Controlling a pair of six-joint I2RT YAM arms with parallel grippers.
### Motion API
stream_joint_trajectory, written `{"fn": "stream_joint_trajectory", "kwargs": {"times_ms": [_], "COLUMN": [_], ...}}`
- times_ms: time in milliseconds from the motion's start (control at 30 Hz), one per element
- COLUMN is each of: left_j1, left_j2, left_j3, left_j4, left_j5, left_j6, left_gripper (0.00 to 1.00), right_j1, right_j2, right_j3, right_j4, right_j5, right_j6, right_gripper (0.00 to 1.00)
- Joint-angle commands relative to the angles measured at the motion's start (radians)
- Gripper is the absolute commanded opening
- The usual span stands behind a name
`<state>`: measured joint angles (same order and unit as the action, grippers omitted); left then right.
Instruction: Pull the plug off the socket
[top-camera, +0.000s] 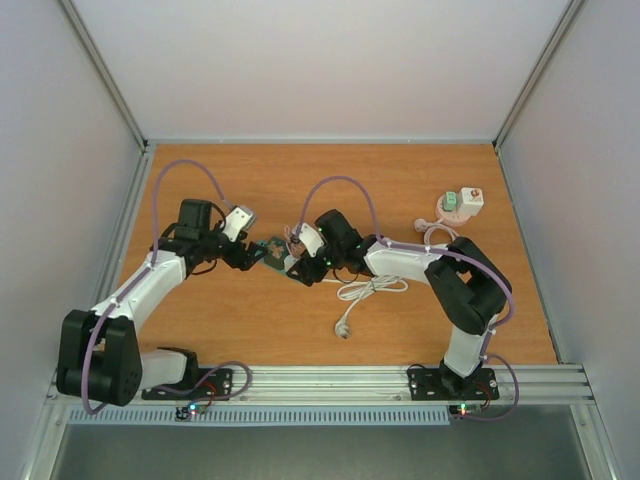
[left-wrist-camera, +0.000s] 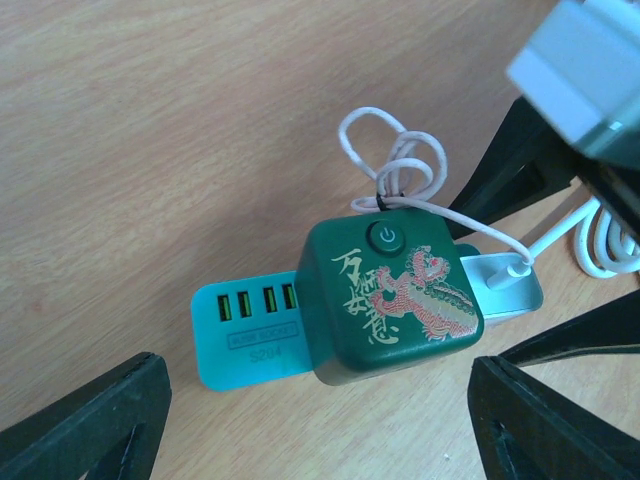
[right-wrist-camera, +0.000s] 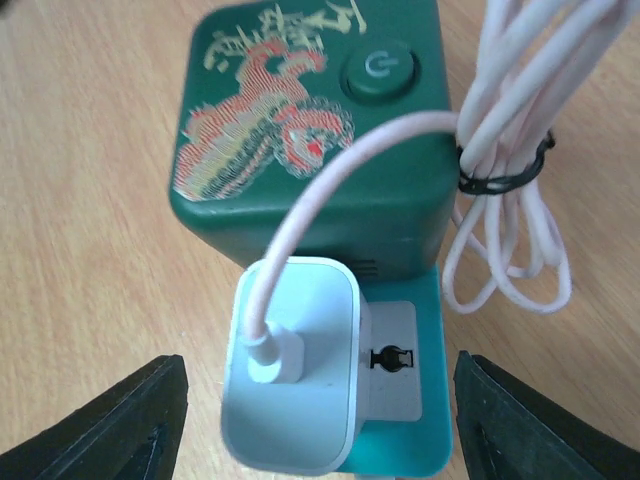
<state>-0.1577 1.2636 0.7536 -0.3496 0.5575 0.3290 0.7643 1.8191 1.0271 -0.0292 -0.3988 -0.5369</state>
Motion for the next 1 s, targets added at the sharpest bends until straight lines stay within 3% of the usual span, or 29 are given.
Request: {"fn": "stream_joint_trajectory", "kwargs": {"times_ms": [0,333,967], "left_j1": [-0.03,-0.101,-0.104], "left_j2": [0.022,0.109,0.158], "left_j3": [0.026,0.065,0.041], "left_j4": [0.03,0.056,0.065], "left_j5": [-0.037,-0.086,-0.112], "left_j6": [-0.007,-0.025,-0.02], "left_gripper": [0.83,0.81,0.76], "right_j1": [0.01,0.01,0.046], "right_j2": [-0.055,-0.052,0.015], "right_j3": [-0.002,0.008,0.051], "right_j4": [-0.019,-0.014,0.003], "right_j5": [-0.004,-0.008,0.101], "right_j6": [-0.018,-0.06,-0.072], "right_gripper": [0.73,0.63,0.47]}}
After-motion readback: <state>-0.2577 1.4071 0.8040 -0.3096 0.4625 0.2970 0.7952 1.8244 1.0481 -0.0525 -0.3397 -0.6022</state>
